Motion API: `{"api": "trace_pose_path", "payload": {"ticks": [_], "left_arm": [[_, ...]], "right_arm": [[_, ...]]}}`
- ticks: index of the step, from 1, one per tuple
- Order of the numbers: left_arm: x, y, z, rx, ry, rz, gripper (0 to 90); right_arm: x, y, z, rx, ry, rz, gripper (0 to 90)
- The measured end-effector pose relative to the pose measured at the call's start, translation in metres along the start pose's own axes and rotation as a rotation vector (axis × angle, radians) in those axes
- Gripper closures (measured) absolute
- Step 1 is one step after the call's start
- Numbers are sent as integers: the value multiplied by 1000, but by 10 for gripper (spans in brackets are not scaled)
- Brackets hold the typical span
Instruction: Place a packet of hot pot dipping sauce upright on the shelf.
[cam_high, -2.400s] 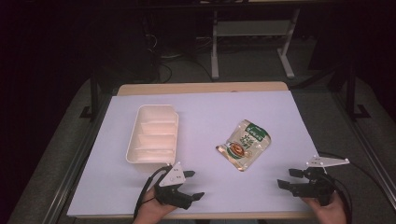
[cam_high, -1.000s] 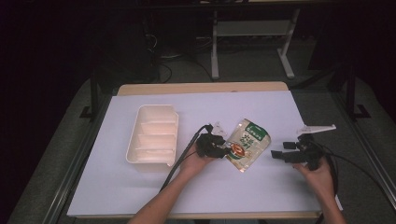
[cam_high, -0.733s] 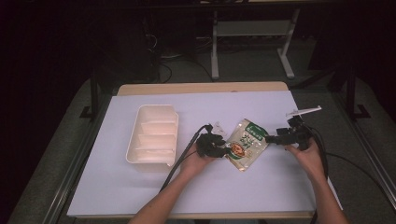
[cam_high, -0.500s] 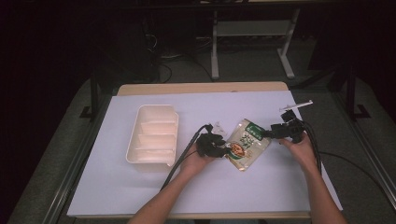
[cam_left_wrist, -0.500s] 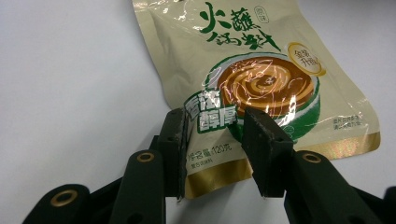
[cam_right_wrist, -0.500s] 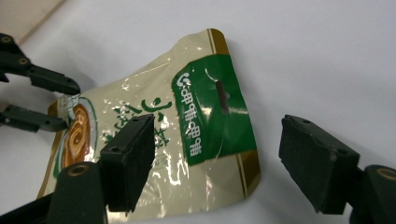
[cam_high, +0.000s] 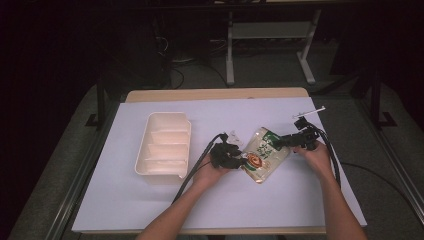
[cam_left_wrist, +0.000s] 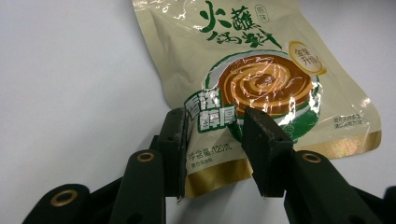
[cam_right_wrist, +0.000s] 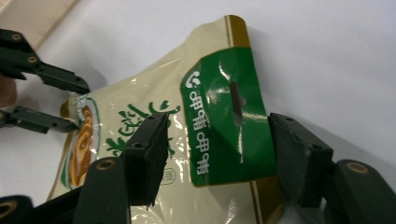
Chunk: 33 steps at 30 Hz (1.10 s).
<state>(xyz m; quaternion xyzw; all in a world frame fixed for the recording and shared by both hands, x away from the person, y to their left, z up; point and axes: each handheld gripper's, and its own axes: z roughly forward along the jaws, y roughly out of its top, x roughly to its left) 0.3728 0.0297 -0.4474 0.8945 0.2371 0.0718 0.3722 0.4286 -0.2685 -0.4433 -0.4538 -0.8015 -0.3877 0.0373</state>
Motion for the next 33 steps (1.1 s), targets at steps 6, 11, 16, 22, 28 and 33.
{"api": "trace_pose_path", "payload": {"ticks": [6,11,16,22,28,33], "left_arm": [[-1,0,0,3,8,-14,605],[-1,0,0,4,11,-17,605],[-1,0,0,4,8,-21,602],[-2,0,0,5,15,-21,602],[-1,0,0,4,14,-18,600],[-2,0,-1,0,16,-13,597]], "right_arm": [[8,2,-14,-29,30,-34,469],[15,2,-23,-49,54,-73,541],[24,2,-27,-35,115,-104,621],[27,0,-21,19,106,-98,665],[26,-3,-9,52,90,-78,669],[24,-3,3,74,100,-57,696]]}}
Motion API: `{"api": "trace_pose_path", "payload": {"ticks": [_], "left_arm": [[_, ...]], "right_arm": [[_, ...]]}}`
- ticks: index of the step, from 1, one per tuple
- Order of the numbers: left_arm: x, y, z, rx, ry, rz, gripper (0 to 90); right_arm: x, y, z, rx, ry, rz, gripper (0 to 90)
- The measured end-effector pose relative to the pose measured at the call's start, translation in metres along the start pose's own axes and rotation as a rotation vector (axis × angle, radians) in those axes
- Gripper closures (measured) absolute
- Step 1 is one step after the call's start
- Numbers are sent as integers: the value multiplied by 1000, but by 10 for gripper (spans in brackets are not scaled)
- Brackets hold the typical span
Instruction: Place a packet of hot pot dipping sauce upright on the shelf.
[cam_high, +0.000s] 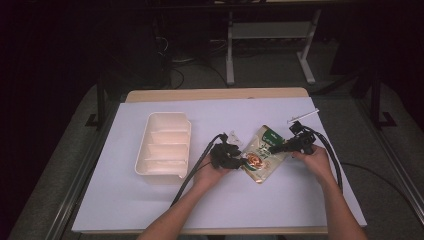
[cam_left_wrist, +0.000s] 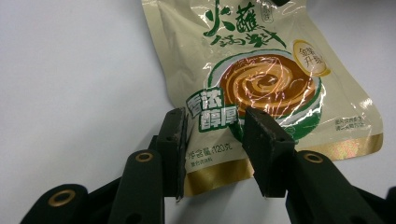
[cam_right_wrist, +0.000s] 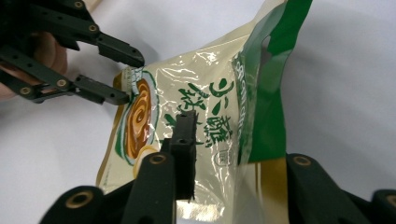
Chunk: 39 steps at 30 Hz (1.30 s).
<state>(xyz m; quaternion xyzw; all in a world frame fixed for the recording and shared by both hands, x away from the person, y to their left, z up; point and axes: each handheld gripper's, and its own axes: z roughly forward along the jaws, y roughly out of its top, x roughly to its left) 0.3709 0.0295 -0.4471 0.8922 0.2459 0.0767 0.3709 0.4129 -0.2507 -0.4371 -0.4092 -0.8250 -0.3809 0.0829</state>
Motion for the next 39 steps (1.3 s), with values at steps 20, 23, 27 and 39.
{"api": "trace_pose_path", "payload": {"ticks": [20,23,27,39], "left_arm": [[0,-6,-24,-74,-44,-21,560],[-4,-8,-29,-84,-47,-16,540],[-10,-12,-36,-103,-54,-5,505],[-26,-27,-62,-140,-72,30,412]], "right_arm": [[22,12,-20,-56,-42,-84,887],[31,18,-26,-54,-41,-96,888],[47,31,-31,-46,-50,-144,889],[74,53,-36,-41,-67,-236,891]]}}
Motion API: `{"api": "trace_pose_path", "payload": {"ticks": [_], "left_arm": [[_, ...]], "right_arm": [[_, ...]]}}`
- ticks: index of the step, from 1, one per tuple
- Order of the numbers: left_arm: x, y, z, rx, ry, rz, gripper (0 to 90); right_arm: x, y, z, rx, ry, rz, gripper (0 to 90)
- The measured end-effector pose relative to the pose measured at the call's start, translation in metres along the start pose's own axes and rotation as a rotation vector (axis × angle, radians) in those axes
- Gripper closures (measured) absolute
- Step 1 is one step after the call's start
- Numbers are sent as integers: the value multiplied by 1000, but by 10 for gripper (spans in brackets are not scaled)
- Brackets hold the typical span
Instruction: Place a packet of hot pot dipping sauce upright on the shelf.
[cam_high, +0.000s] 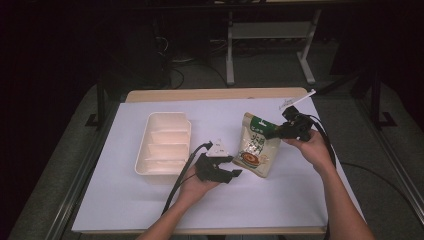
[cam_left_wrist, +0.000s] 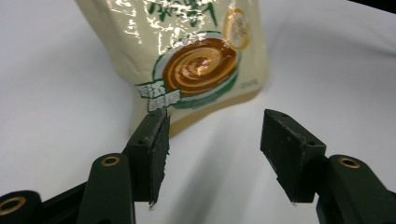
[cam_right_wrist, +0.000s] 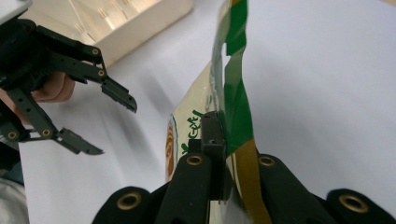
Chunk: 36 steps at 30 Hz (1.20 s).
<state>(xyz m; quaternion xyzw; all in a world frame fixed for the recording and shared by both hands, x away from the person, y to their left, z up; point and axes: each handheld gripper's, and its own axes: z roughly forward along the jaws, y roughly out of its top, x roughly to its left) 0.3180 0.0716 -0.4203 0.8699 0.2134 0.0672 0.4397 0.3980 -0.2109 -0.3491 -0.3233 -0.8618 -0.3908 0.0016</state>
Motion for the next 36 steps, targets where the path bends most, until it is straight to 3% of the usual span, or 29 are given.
{"api": "trace_pose_path", "payload": {"ticks": [9,13,20,23,36], "left_arm": [[-13,-6,-12,-16,-30,18,392],[-22,-11,-20,-15,-34,46,386],[-27,-24,-34,-29,-42,37,351],[-31,-29,-40,-32,-36,54,329],[-39,-51,-60,-47,-40,46,301]], "right_arm": [[11,14,-3,1,-13,-47,892],[19,25,-3,0,-12,-75,893],[18,38,1,11,-16,-83,893],[19,43,2,7,-9,-90,894],[40,94,17,-9,26,-166,894]]}}
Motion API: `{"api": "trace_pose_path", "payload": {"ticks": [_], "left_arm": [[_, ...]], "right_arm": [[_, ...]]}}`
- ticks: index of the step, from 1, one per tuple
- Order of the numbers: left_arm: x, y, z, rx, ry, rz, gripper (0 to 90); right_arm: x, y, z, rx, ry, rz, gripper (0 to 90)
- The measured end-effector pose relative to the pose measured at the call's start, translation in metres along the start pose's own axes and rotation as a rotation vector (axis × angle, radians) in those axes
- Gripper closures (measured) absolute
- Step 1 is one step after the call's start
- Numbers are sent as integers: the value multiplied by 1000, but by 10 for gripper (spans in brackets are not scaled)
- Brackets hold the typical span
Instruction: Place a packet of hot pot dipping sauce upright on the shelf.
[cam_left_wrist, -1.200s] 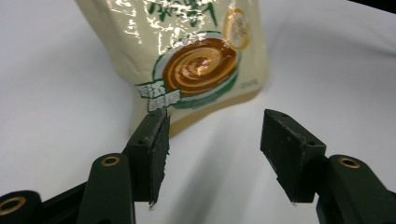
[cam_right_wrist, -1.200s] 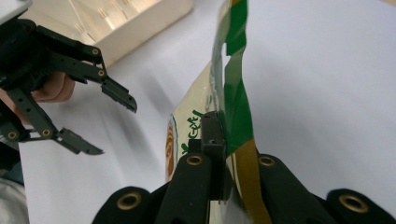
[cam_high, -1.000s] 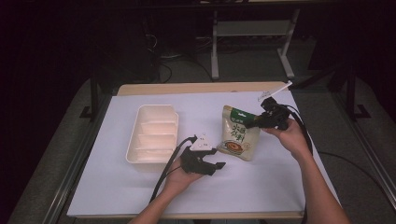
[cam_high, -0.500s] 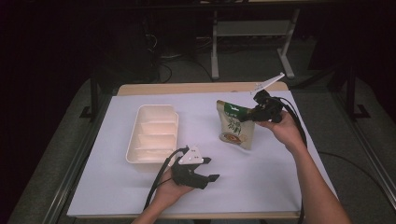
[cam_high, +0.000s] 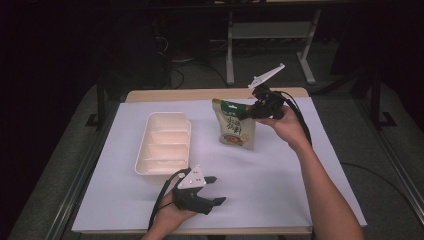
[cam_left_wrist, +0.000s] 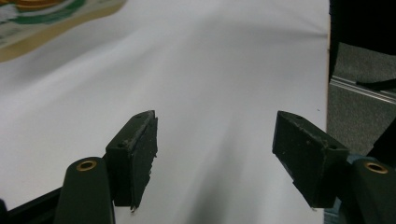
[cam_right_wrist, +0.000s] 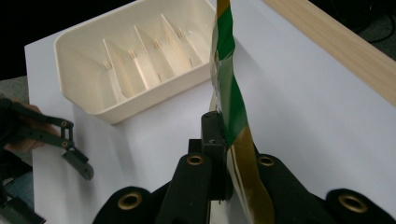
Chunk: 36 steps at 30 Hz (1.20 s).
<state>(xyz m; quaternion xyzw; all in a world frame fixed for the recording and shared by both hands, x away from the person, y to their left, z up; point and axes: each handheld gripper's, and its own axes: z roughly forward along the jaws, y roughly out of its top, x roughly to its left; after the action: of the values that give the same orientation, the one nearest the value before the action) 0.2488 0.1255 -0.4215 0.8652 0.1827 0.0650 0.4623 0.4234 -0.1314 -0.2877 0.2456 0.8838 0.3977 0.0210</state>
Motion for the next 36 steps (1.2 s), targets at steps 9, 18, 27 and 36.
{"api": "trace_pose_path", "payload": {"ticks": [9,18,27,36], "left_arm": [[-5,-5,-5,-5,-10,17,297],[-6,-10,-5,-8,-17,20,288],[-6,-12,-4,-8,-29,15,284],[-4,-14,-1,-7,-52,15,272]], "right_arm": [[5,31,15,-18,26,-39,894],[8,66,37,-23,64,-69,894],[7,88,49,-41,88,-76,894],[8,112,67,-47,105,-72,894]]}}
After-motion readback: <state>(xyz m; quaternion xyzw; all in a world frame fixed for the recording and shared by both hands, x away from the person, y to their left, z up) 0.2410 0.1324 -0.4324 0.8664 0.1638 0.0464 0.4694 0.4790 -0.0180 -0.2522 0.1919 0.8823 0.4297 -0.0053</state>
